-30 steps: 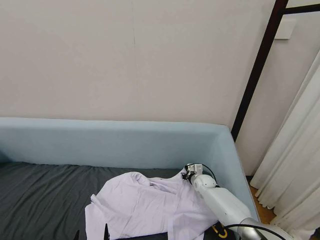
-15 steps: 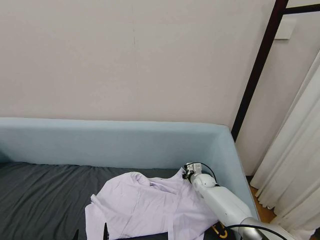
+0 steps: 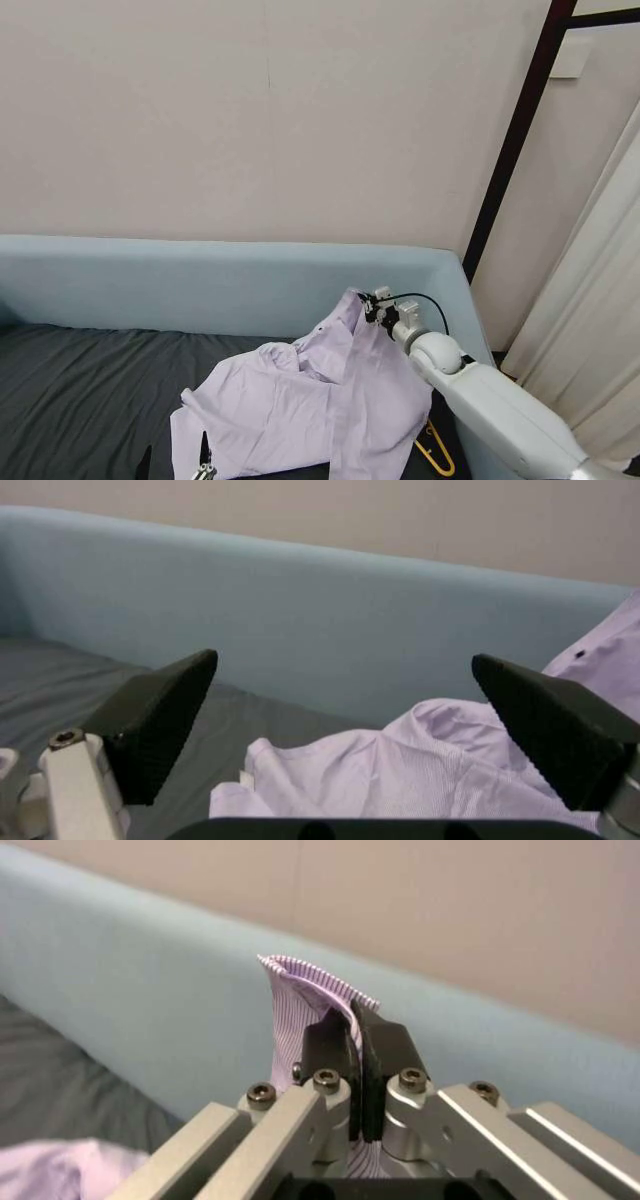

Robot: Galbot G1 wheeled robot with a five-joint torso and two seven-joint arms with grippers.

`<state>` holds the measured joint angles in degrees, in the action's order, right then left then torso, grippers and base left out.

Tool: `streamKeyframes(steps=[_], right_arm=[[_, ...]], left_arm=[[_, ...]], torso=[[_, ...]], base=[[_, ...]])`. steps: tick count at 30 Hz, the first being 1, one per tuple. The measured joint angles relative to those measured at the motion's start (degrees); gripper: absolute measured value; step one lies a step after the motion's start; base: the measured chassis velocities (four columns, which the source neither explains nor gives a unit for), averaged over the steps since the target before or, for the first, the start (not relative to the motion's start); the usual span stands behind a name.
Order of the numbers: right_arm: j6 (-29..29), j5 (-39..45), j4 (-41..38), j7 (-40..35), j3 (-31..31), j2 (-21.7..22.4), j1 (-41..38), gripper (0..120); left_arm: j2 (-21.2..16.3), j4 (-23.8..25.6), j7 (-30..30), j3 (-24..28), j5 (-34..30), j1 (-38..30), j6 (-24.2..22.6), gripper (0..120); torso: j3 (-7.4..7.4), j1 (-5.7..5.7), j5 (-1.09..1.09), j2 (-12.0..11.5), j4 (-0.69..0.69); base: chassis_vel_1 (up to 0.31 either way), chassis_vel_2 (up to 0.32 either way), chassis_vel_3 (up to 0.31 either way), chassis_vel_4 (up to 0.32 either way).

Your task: Pick up the clothes from the sofa and hang them on the clothes hanger.

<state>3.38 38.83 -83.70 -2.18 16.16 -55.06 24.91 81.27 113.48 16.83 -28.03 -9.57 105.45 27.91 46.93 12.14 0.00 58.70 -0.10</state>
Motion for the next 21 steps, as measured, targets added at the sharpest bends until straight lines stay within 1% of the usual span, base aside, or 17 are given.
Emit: streamKeyframes(steps=[1,2,5,6,8,10,11,14,15,16,17,18,20,21], right_arm=[[-0.18,0.27,-1.72,0.13,-0.29,0.95,0.02,0],[-0.18,0.27,-1.72,0.13,-0.29,0.95,0.02,0],[-0.78,0.98,-8.59,0.61,-1.45,5.08,1.40,0],[-0.78,0.98,-8.59,0.61,-1.45,5.08,1.40,0],[-1.95,0.87,-11.26,1.25,-2.04,7.05,2.68,0],[-3.83,0.84,-13.26,2.31,-2.58,8.56,3.74,0],[-3.83,0.84,-13.26,2.31,-2.58,8.56,3.74,0],[-5.79,1.08,-13.93,3.20,-3.07,9.30,4.03,0],[-6.36,1.54,-14.05,3.54,-3.29,9.53,4.02,0],[-6.36,1.54,-14.05,3.54,-3.29,9.53,4.02,0],[-6.52,1.78,-14.19,3.65,-3.39,9.67,4.00,0],[-6.70,2.02,-14.53,3.77,-3.55,9.92,3.96,0],[-6.80,2.41,-15.39,3.83,-3.73,10.45,3.95,0],[-6.80,2.41,-15.39,3.83,-3.73,10.45,3.95,0]], left_arm=[[-0.43,0.25,0.03,-0.04,-0.16,-0.20,-0.30,100],[-0.43,0.25,0.03,-0.04,-0.16,-0.20,-0.30,100],[-2.68,1.68,0.19,-0.08,-1.48,-1.63,-2.29,100],[-2.68,1.68,0.19,-0.08,-1.48,-1.63,-2.29,100],[-4.77,2.48,-0.05,-0.02,-3.12,-3.04,-3.92,100],[-7.69,3.29,-0.28,-0.03,-6.59,-4.92,-6.12,100],[-7.69,3.29,-0.28,-0.03,-6.59,-4.92,-6.12,100],[-11.90,4.01,-0.68,-0.07,-12.10,-7.80,-9.47,100],[-14.43,4.35,-0.97,-0.01,-15.19,-9.75,-11.28,100],[-14.43,4.35,-0.97,-0.01,-15.19,-9.75,-11.28,100],[-16.02,4.42,-1.25,0.06,-17.02,-11.05,-12.16,100],[-18.73,4.39,-2.07,0.22,-19.71,-13.08,-13.20,100],[-24.07,3.14,-4.54,0.70,-23.83,-17.06,-13.66,100],[-24.07,3.14,-4.54,0.70,-23.83,-17.06,-13.66,100]], torso=[[0.00,0.00,0.00,0.00,0.02],[0.00,0.00,0.00,0.00,0.02],[0.00,0.00,0.01,0.00,0.02],[0.00,0.00,0.01,0.00,0.02],[0.00,0.00,0.00,0.00,0.01],[0.00,0.00,0.00,0.00,0.00],[0.00,0.00,0.00,0.00,0.00],[0.00,0.00,0.00,0.00,0.01],[0.01,0.00,-0.01,0.00,0.03],[0.01,0.00,-0.01,0.00,0.03],[0.01,0.00,-0.01,0.00,0.03],[0.01,0.00,-0.01,0.00,0.02],[0.01,0.00,0.00,0.00,0.01],[0.01,0.00,0.00,0.00,0.01]], base=[[0.000,0.000,0.000,0.000],[0.000,0.000,0.000,0.000],[0.000,0.000,0.000,0.000],[0.000,0.000,0.000,0.000],[0.000,0.000,0.000,0.000],[0.000,0.000,0.000,0.000],[0.000,0.000,0.000,0.000],[0.000,0.000,0.000,0.000],[0.000,0.000,0.000,0.000],[0.000,0.000,0.000,0.000],[0.000,0.000,0.000,0.000],[0.000,0.000,0.000,0.000],[0.000,0.000,0.000,0.000],[0.000,0.000,0.000,0.000]])
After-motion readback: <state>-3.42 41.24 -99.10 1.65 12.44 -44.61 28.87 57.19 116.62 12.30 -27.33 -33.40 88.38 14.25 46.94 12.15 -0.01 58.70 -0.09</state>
